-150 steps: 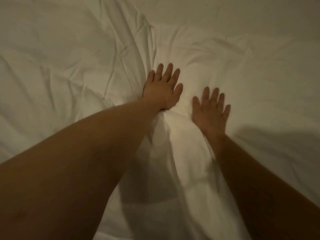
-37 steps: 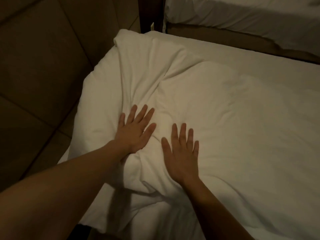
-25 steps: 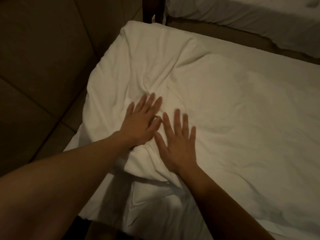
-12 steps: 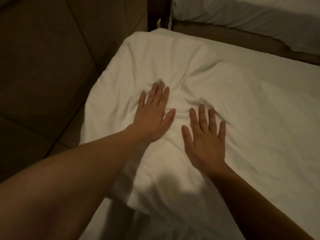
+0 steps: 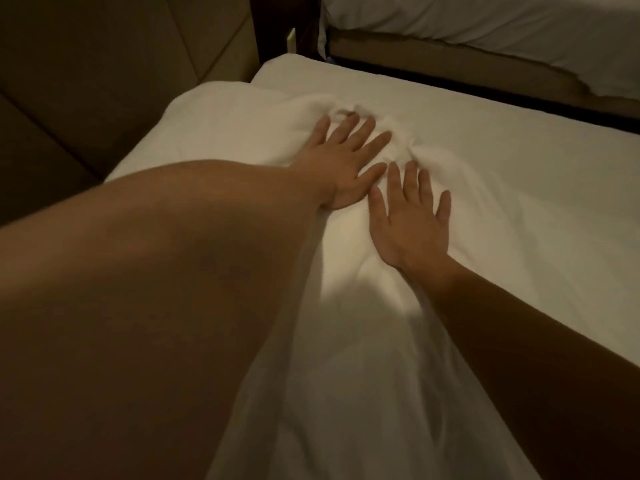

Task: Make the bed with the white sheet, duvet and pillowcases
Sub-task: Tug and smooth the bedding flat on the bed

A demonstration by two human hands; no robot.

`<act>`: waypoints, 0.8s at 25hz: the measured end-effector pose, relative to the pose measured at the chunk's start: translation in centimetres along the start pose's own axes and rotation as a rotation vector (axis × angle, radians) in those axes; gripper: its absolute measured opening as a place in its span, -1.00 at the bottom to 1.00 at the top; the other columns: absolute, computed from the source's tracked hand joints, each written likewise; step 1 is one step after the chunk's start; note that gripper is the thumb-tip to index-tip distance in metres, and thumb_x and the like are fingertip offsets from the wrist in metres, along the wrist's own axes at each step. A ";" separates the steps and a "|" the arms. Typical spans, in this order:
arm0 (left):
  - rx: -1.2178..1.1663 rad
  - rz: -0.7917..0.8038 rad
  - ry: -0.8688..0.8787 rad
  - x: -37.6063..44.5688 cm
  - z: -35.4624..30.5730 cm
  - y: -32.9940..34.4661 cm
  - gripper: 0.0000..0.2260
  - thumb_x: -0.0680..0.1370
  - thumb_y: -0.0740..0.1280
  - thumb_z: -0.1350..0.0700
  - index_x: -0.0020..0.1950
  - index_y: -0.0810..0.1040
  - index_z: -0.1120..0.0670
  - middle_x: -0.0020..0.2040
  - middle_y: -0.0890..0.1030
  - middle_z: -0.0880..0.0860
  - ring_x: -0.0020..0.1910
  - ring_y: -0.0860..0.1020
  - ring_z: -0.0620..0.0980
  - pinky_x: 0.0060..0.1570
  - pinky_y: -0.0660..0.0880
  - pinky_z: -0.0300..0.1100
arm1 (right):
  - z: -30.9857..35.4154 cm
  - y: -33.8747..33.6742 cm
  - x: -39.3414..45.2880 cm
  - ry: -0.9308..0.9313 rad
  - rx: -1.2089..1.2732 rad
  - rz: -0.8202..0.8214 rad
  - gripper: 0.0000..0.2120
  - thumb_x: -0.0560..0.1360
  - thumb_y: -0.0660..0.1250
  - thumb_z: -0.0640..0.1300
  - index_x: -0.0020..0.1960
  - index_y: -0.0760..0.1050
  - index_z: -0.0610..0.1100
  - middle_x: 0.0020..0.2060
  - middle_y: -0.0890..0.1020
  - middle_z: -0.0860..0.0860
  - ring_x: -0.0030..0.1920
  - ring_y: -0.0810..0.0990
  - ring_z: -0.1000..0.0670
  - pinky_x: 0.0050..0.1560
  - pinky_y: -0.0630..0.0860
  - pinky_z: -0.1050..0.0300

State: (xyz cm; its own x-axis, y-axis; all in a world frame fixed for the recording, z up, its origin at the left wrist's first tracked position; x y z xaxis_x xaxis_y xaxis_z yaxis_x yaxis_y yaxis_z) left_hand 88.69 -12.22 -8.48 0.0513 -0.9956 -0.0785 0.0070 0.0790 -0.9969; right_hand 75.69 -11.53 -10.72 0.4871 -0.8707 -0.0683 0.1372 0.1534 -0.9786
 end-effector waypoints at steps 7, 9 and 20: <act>0.033 0.035 -0.311 5.8 8.8 0.5 -0.31 0.61 -0.16 -0.36 0.31 0.51 0.09 0.17 0.59 0.17 0.20 0.50 0.19 0.33 0.27 0.14 | -1.6 1.4 6.3 -0.026 -0.017 -0.003 -0.32 0.60 -0.34 0.33 0.63 -0.23 0.06 0.63 -0.17 0.00 0.61 -0.22 -0.03 0.57 -0.27 -0.13; 0.043 -0.023 -0.331 5.4 10.7 -0.2 -0.30 0.62 -0.12 -0.36 -0.03 0.60 0.13 -0.18 0.57 0.10 -0.10 0.54 0.13 0.01 0.40 0.02 | -1.4 1.2 7.5 -0.033 -0.025 -0.012 -0.32 0.59 -0.34 0.34 0.63 -0.21 0.08 0.63 -0.15 0.00 0.61 -0.21 -0.04 0.57 -0.25 -0.14; -0.167 -0.371 -0.477 0.7 17.5 -2.3 -0.48 0.60 0.09 -0.31 0.26 0.52 0.05 0.24 0.53 0.05 0.26 0.42 0.09 0.22 0.23 -0.06 | 3.1 1.6 5.9 0.221 0.290 0.036 -0.33 0.64 -0.14 0.29 0.65 -0.11 0.00 0.62 -0.08 -0.16 0.61 -0.14 -0.18 0.56 -0.19 -0.24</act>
State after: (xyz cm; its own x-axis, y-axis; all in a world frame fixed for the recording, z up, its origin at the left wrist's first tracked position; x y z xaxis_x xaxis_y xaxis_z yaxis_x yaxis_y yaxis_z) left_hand 106.18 -12.21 -6.05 0.5153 -0.8203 0.2482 -0.0443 -0.3147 -0.9481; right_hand 81.48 -14.92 -12.12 0.3026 -0.9373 -0.1730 0.3777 0.2845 -0.8811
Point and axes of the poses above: each hand's wrist, its own x-axis towards the middle knuckle, its own y-axis out of the palm, z = x × y, the point moved 10 cm from there along x, towards the middle knuckle
